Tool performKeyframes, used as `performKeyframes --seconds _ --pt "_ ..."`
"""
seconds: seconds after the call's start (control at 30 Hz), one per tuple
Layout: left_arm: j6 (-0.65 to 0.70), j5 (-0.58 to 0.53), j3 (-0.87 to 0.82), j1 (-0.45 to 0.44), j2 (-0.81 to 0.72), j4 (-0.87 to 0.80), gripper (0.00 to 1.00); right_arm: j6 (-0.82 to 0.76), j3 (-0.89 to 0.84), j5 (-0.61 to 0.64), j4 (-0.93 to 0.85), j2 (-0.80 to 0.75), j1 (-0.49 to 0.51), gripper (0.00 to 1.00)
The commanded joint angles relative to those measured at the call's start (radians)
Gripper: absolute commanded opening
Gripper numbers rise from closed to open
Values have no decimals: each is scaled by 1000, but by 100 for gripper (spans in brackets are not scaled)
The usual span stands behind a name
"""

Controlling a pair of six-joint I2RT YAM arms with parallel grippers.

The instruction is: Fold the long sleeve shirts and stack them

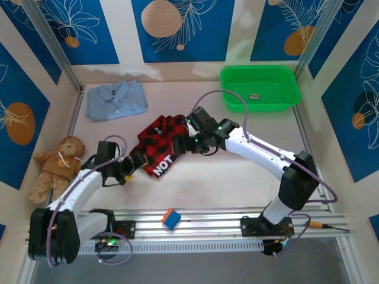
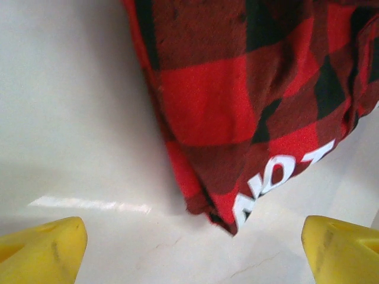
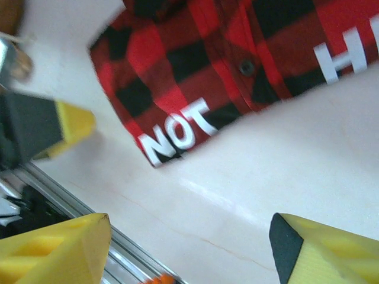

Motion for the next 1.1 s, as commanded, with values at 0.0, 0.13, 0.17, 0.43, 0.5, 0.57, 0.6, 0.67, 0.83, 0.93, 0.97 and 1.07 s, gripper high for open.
performKeyframes --seconds 0.0,0.13,0.17,0.43,0.5,0.57,0.6,0.67,0.83,0.93,0.97,1.07 --pt "-93 -26 -8 -20 77 170 91 -80 -60 11 -23 -42 -11 73" --pt "-133 -45 11 -40 185 289 88 -138 -60 2 -20 1 -120 73" --pt "-135 -49 23 -46 215 303 88 -158 -42 -2 -15 24 -147 72" --pt "-141 -87 110 -69 395 375 85 -339 322 57 -45 403 -232 63" --pt "-144 -88 133 -73 423 391 84 -375 415 99 -63 490 -239 62" --pt "-141 -86 161 -82 453 389 84 -408 490 138 -78 567 -245 61" --pt "-141 -88 176 -87 465 387 84 -426 522 154 -83 604 -247 60" --pt "-140 -91 197 -95 481 381 83 -454 571 181 -96 667 -249 59" --pt "-116 -108 274 -123 528 333 83 -469 568 172 -88 737 -228 56" --pt "-81 -116 332 -137 549 282 83 -436 513 157 -83 728 -220 53" --pt "-63 -122 349 -138 554 256 83 -420 492 148 -84 718 -219 53" --pt "-18 -149 389 -137 558 197 83 -375 414 111 -79 667 -218 52"
